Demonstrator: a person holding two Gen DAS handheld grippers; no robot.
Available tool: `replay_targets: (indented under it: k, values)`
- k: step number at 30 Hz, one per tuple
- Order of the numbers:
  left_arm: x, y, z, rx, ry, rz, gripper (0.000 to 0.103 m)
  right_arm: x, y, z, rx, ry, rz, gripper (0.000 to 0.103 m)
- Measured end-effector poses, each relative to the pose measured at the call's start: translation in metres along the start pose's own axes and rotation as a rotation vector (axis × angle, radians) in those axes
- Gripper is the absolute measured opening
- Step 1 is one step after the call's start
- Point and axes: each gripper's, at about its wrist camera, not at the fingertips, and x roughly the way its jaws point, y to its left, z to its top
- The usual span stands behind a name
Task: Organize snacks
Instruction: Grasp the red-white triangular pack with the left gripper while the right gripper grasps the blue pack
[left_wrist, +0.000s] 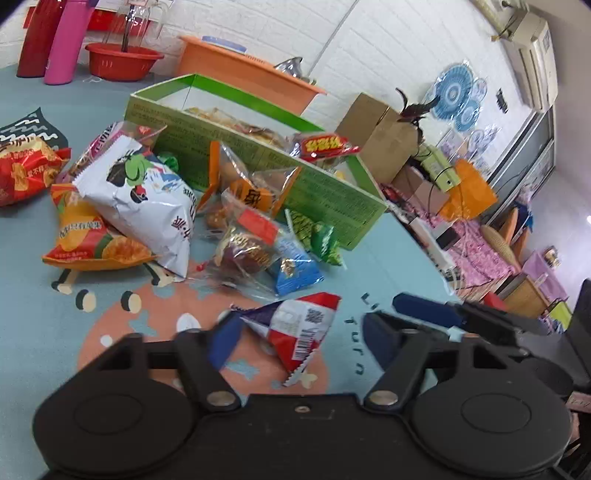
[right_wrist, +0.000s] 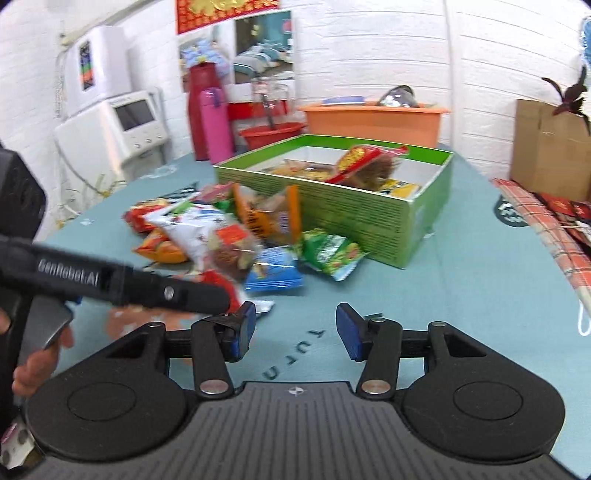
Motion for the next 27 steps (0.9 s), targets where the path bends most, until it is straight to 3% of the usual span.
replay_targets:
  k: [1,3,9,12,14,15,16,25,26,27]
  values:
    - [0.004,0.001,0.000,-0.002,0.021,0.013,0.055,0.002,0.001,0.001,-0.005,-0.002,-0.012,0.081]
    - [0.002,0.003,-0.002,-0.006,0.023,0.022,0.047,0.005,-0.001,0.003,-0.010,-0.005,-0.009,0.081]
    - [-0.025,0.014,-0.007,-0.013,-0.007,0.081,0.048,0.033,0.005,0.017,-0.032,0.011,0.025,0.076]
    - [-0.036,0.020,-0.009,-0.024,-0.026,0.103,0.053,0.049,0.011,0.022,-0.035,0.020,0.027,0.075]
    - [-0.040,0.022,-0.009,-0.033,-0.041,0.102,0.075,0.060,0.011,0.024,-0.018,0.025,0.026,0.075]
    - [-0.040,0.021,-0.009,-0.035,-0.047,0.100,0.098,0.064,0.011,0.024,-0.011,0.035,0.021,0.074]
    - [-0.040,0.020,-0.010,-0.033,-0.053,0.097,0.103,0.067,0.010,0.023,-0.005,0.041,0.016,0.073]
    - [-0.021,0.014,-0.004,-0.025,-0.043,0.103,0.103,0.029,0.011,0.006,-0.023,0.051,0.034,0.065]
    - [-0.018,0.015,-0.003,-0.029,-0.033,0.102,0.100,0.029,0.011,0.005,-0.027,0.050,0.036,0.067]
    - [-0.017,0.016,-0.002,-0.023,-0.028,0.107,0.082,0.031,0.013,0.006,-0.033,0.048,0.032,0.069]
